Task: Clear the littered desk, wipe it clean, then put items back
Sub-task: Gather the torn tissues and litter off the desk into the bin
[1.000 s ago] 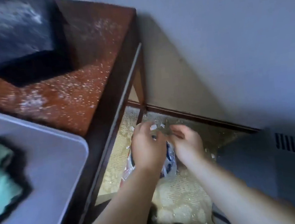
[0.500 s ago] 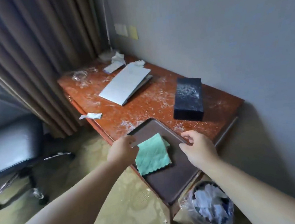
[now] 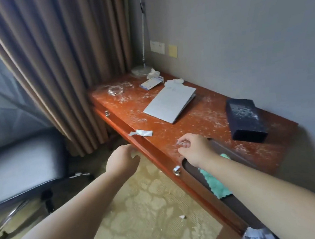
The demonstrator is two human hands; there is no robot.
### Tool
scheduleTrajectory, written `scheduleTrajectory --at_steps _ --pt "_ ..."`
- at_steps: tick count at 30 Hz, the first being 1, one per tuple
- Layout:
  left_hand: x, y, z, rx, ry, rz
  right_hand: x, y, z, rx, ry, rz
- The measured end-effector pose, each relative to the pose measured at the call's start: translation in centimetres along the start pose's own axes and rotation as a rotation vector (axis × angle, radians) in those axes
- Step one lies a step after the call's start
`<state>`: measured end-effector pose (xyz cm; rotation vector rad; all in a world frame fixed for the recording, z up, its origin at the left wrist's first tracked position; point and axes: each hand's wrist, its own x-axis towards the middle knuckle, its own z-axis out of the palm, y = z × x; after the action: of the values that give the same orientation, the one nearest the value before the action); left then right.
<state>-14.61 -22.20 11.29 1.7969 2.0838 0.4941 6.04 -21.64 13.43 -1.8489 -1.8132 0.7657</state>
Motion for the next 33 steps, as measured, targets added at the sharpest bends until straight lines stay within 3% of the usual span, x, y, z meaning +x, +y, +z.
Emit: scheduleTrajectory --at_steps 6,17,26,33 --pt "3.4 -6.3 -2.2 0.023 -0.036 0.045 2.6 -6.5 7.0 -0.009 -0.057 -0.011" --pt "10.6 -12.8 -1.6 0.07 -0.095 -0.004 13.4 -7.4 11.4 -0.115 -0.009 0.082" --pt "23.7 -17.1 0.5 0.151 -0.169 -0.118 26.3 -4.3 19.3 -0.484 -0.151 0.033" --pt "35.8 -14.2 -0.1 0.18 -0.179 -0.095 32.3 -3.8 19.3 -0.28 -0.215 0.014"
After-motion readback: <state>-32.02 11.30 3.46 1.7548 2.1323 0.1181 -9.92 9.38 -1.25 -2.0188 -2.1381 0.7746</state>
